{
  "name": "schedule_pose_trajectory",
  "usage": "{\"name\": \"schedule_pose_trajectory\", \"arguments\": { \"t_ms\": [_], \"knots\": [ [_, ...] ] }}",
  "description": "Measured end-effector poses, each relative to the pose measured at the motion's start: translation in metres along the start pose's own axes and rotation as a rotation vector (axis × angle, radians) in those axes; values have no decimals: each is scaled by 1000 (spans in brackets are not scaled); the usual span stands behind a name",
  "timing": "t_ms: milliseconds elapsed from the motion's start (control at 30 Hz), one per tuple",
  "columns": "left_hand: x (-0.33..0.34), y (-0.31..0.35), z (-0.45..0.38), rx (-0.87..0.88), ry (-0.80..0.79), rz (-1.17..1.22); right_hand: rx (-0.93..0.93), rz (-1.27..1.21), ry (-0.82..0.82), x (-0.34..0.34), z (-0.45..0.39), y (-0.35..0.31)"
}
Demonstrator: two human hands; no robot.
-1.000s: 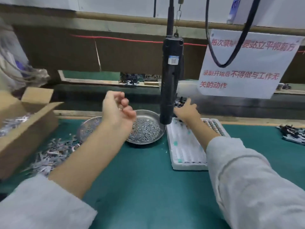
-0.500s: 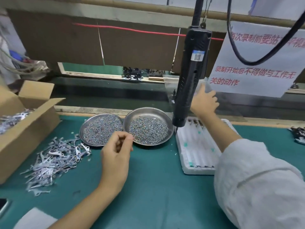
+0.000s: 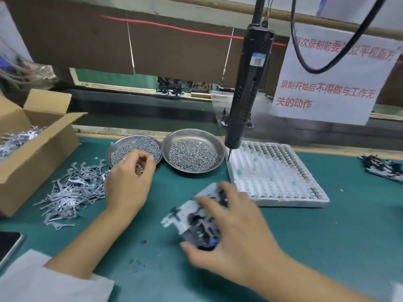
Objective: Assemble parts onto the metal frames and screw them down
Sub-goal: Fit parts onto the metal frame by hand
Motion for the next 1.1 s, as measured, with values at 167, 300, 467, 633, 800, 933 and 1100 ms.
{"name": "schedule_pose_trajectory", "arguments": {
  "t_ms": [167, 300, 467, 633, 800, 933, 1100],
  "knots": [
    [-9, 8, -2, 45, 30, -196, 177, 87, -266, 50, -55, -7],
    [-1, 11, -2, 82, -42, -343, 62, 23, -261, 61, -56, 3],
    [6, -8, -8, -4, -110, -437, -14, 57, -126, 62, -60, 7],
    [-2, -16, -12, -111, -163, -686, 74, 10, -9, 47, -61, 15],
    [-13, -80, -12, -546, -575, -732, 107, 0, 4, 49, -61, 21],
    [-19, -76, -23, -487, -580, -622, 106, -14, -2, 53, -62, 25],
    [-35, -69, -27, -451, -409, -516, 54, -63, 84, 47, -59, 24]
  ]
}}
Point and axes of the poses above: each hand's wrist, its own z-axis away from the middle knuckle, its own x-axis out of the palm, y = z × x, the point moved 9 cm from there along -z, towards the middle knuckle, and after that the axes turned 12 degrees about -y, right-handed, at the moved point
